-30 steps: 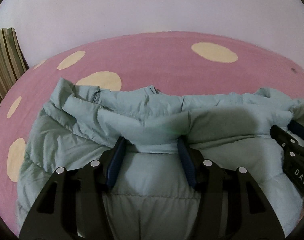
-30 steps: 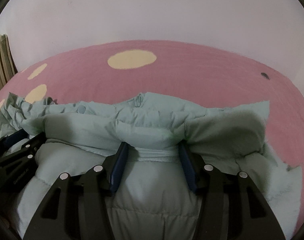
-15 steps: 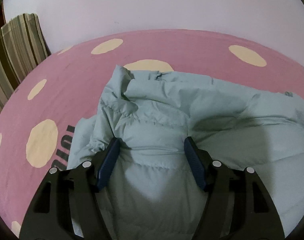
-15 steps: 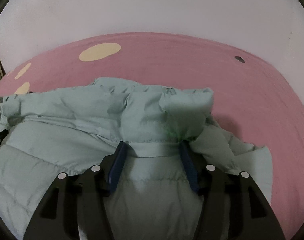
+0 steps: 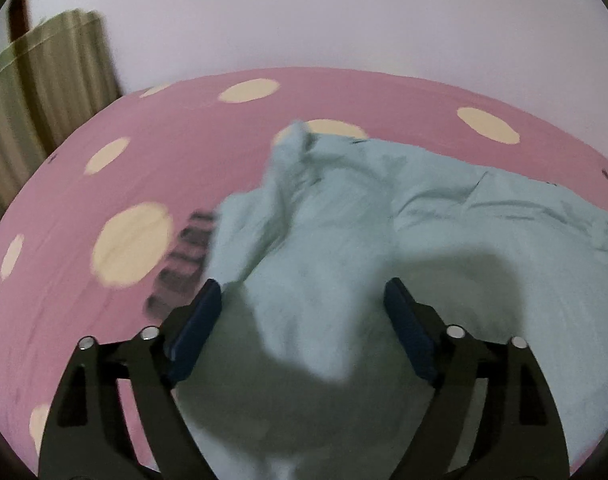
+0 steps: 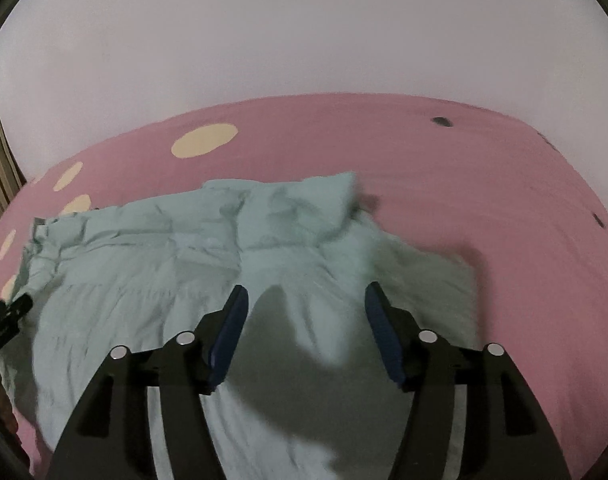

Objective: Fold large clothes
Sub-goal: 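Withdraw both open tools from the folded jacket bundle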

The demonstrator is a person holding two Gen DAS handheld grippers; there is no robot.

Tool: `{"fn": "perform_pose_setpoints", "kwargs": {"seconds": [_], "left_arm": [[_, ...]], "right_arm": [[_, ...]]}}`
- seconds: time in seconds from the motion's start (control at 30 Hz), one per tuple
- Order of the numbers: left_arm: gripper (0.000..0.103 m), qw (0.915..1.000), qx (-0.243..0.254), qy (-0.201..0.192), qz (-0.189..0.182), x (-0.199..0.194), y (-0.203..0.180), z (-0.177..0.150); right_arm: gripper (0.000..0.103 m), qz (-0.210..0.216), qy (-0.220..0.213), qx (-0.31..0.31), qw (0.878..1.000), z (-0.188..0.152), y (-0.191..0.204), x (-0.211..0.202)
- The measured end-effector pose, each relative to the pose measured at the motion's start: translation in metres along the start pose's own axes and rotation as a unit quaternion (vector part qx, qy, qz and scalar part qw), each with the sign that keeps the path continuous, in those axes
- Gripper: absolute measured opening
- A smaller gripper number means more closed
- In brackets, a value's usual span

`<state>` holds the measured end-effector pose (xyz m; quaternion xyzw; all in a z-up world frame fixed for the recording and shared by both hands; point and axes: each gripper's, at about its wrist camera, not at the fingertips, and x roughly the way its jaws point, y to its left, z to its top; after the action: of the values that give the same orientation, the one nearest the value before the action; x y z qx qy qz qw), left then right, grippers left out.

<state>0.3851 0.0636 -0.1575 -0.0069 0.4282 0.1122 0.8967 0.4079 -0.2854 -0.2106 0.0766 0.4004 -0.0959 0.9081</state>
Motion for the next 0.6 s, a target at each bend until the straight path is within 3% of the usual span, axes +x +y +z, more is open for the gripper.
{"fn": "perform_pose_setpoints", "kwargs": {"seconds": [0.17, 0.3, 0.6], "left_arm": [[0.09, 0.9985, -0.05, 0.022, 0.004, -0.025, 0.041, -0.036], [0.091, 0.9945, -0.093, 0.046, -0.014, -0.033, 0.067, -0.062], [0.091, 0.9902, -0.104, 0.074, -0.056, -0.02, 0.065, -0.073]], "right_arm": [[0.074, -0.007, 0.009, 0.027, 1.0, -0.028, -0.023, -0.03], [0.075, -0.01, 0.023, 0.055, 0.998, -0.051, -0.033, -0.04], [0.075, 0.015, 0.069, 0.119, 0.99, -0.092, -0.047, -0.043]]}}
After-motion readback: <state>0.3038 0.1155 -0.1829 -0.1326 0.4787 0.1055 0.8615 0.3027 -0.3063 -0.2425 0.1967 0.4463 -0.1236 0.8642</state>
